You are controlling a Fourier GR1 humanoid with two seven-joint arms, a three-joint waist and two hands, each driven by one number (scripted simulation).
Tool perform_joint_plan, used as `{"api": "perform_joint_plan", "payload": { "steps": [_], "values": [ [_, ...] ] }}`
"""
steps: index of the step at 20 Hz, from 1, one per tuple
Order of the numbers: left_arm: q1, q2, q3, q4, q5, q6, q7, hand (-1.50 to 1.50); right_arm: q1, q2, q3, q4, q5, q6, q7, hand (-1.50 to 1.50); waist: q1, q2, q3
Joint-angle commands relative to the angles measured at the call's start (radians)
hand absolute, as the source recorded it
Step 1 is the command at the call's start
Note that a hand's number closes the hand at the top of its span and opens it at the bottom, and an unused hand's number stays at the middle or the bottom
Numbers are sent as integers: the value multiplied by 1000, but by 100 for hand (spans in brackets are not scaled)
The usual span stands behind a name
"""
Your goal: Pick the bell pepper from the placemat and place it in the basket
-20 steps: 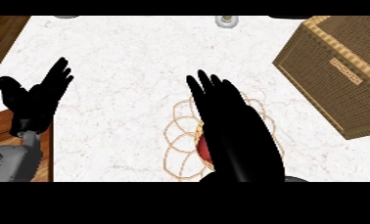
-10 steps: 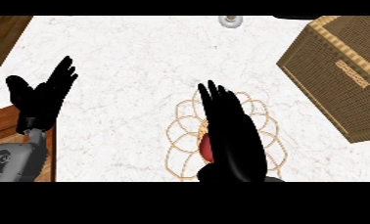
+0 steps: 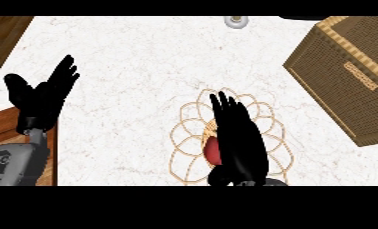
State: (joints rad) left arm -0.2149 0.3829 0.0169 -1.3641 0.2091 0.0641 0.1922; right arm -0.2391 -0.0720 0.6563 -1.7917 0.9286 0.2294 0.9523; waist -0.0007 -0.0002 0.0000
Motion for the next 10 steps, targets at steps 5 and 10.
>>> {"api": "perform_joint_plan", "payload": {
  "steps": [5,10],
  "values": [
    [-17,-48,17,-35,-55,11,59,0,56,-29,-86,-41,-6,69,-93,-150,0,0,0],
    [30,-68,23,-64,-84,0,55,0,106,32,-41,-88,5,80,-79,-150,1,-1,0]
  ]
}}
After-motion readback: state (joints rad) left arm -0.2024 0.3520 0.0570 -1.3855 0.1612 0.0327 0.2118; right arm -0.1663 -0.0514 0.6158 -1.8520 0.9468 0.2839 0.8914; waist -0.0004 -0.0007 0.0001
